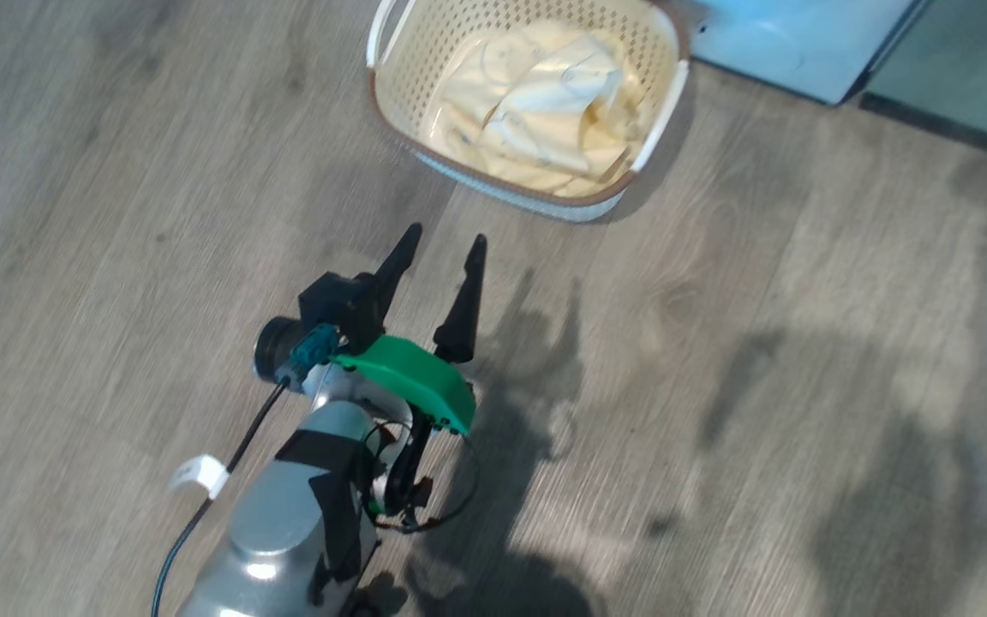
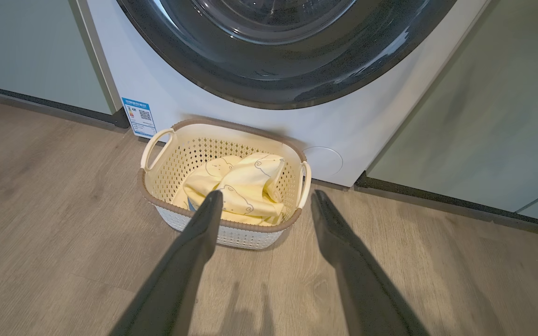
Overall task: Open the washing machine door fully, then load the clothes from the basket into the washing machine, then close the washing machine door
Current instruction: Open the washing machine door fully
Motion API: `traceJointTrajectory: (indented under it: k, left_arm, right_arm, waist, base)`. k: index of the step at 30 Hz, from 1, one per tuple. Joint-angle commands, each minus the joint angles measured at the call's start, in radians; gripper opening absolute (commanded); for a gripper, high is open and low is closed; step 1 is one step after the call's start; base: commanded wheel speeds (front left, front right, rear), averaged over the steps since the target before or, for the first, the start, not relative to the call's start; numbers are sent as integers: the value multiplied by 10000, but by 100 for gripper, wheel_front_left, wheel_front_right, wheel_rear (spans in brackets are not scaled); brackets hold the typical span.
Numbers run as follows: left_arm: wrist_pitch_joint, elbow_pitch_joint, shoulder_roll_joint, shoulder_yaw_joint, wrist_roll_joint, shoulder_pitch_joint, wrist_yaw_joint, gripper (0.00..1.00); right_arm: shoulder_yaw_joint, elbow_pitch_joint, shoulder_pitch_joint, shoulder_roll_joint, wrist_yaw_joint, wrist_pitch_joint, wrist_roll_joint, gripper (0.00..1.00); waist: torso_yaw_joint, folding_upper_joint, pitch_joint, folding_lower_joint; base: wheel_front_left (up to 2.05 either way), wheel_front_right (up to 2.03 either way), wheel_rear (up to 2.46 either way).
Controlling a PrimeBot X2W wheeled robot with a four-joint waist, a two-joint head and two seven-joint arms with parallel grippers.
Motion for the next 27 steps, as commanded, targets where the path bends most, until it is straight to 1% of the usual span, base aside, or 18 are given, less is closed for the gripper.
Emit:
traceJointTrajectory:
  k: [1,7,13,24,27]
  left_arm:
    - [-105,-353,198,226,-76,-255,82,100]
    - [-105,-500,198,-38,-308,-468,206,100]
    - [-105,-643,198,-234,-551,-645,330,100]
    - [-105,-879,198,-413,-802,-833,495,100]
    - [-105,-961,198,-435,-854,-896,528,100]
  right_arm:
    - [97,-108,-525,229,2,93,-112,0]
    - [116,667,-1497,507,2,-445,-319,0]
    - [100,1134,-2168,743,2,-825,-417,0]
    - [176,1446,-2710,924,2,-1018,-562,0]
    - [264,1448,-2868,972,2,-801,-591,0]
  waist:
    - [214,0,250,-1]
    - [502,0,677,-1]
    - [747,0,1020,-1]
    - [994,0,1349,-1]
    - [1034,0,1467,-1]
  base:
    - [0,0,0]
    - [0,0,0]
    - [0,0,0]
    - [0,0,0]
    - [0,0,0]
